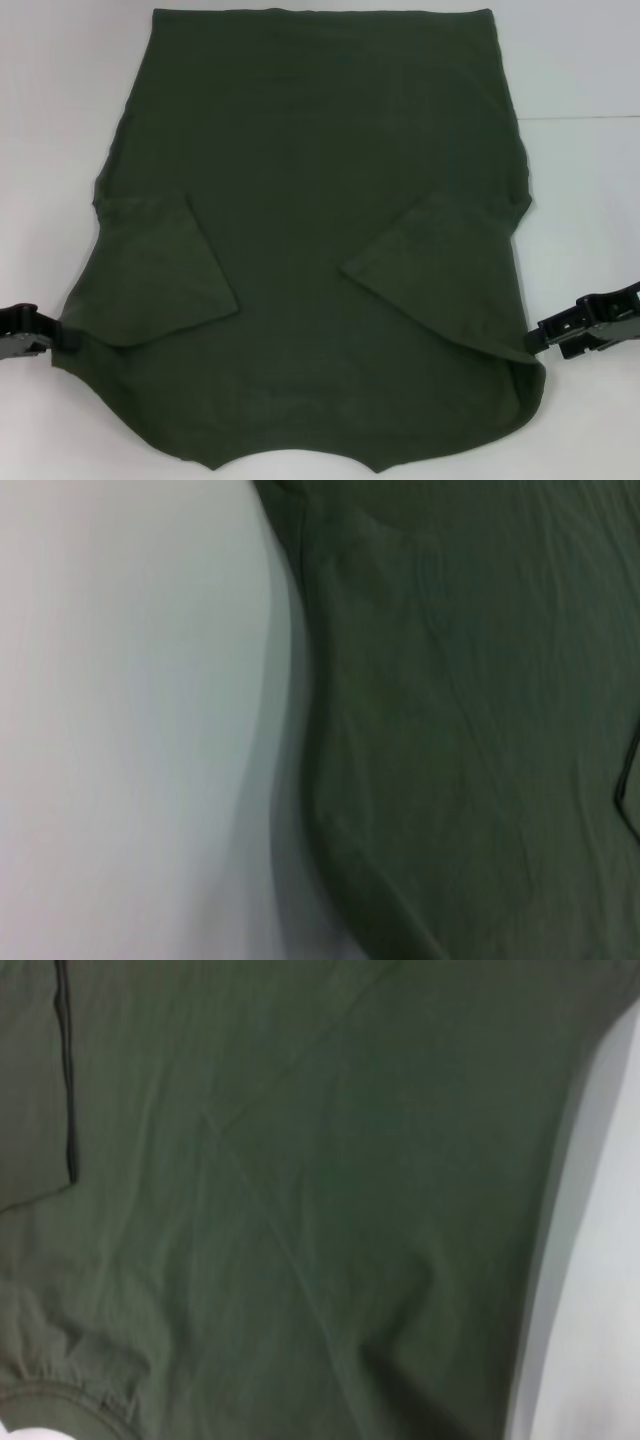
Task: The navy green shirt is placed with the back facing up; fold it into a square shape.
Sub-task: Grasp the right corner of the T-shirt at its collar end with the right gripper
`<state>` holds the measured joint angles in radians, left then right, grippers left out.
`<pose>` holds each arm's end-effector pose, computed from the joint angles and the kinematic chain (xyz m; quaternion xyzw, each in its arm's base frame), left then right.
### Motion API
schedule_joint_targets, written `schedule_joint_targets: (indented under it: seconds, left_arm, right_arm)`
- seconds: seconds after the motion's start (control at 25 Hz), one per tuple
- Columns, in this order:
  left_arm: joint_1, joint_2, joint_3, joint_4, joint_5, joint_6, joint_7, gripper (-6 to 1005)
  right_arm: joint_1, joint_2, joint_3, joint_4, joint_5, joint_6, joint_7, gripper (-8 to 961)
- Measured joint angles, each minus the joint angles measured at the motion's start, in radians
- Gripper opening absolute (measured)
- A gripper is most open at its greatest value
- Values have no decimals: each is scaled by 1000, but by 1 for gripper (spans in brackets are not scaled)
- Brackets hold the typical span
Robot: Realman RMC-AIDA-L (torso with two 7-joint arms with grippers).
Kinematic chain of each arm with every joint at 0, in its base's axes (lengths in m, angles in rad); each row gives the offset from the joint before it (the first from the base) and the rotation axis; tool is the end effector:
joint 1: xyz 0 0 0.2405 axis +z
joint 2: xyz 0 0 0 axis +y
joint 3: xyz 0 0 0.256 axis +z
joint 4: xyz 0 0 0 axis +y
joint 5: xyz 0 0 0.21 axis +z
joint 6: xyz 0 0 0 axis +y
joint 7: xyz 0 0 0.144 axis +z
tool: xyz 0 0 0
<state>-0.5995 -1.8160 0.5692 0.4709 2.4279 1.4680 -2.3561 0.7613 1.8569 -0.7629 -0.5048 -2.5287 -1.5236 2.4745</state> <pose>-0.3494 0.3380 0.0733 -0.7226 -0.6748 -0.0820 0.1256 0.2955 0.3660 0.0451 -0.7703 0.6315 -0.0416 0.0785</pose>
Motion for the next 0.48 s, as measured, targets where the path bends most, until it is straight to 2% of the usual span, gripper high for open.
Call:
schedule_joint_targets:
  seconds: [0.12, 0.28, 0.48]
  left_arm:
    - [0, 0, 0, 0, 0, 0, 0, 43]
    - [-1, 0, 0, 0, -1, 0, 0, 43]
    - [-4, 0, 0, 0, -1, 1, 0, 43]
  right_arm:
    - [3, 7, -4, 2, 0, 8, 0, 740]
    - [9, 21, -7, 4, -1, 16, 0, 780]
    - [13, 29, -10, 17, -2, 35, 0, 831]
